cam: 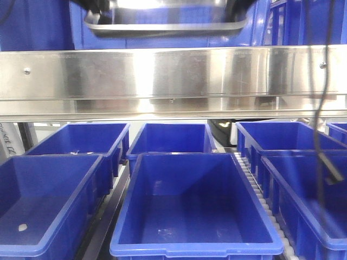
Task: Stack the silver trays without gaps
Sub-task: 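Move the held tray over the silver tray on the shelf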
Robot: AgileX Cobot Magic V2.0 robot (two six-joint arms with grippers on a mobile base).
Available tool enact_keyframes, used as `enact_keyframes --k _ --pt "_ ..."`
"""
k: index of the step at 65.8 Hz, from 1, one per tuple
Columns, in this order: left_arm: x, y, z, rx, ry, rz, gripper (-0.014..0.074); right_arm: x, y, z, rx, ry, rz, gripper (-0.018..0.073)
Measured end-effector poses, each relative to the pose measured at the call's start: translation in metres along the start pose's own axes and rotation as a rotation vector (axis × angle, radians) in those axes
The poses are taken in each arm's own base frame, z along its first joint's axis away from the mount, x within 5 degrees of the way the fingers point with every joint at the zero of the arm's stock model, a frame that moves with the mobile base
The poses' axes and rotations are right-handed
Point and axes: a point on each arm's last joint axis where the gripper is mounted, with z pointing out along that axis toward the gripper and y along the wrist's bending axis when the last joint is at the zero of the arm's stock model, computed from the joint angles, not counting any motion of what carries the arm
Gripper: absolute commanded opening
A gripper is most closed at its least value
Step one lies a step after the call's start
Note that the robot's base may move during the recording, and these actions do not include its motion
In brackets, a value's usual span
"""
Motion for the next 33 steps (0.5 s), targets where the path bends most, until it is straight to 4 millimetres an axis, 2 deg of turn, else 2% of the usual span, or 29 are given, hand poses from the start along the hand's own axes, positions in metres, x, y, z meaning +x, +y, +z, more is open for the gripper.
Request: enact_keyframes --k 11,20,25,33 --pt "-0.0007 -0.0001 0.0034 0.003 -0.016 0.009 -0.0009 0.0003 0.0002 0.0010 -0.001 0.001 0.001 -0.0077" --pt "-0.0012 -0.0002 0.0034 0.002 -0.019 0.011 0.0121 0.0004 0.0003 0.0010 -0.002 0.002 0.002 -0.0070" --pt "-0.0011 -0.0003 0.0034 0.003 -0.018 0.011 0.0216 0.0006 0.0007 0.0010 -0.006 0.004 0.007 0.0021" --pt "-0.0012 -0.0044 0.0031 0.024 -0.025 0.000 0.0288 0.0003 0.0030 0.0012 -0.024 -0.003 0.016 0.0269"
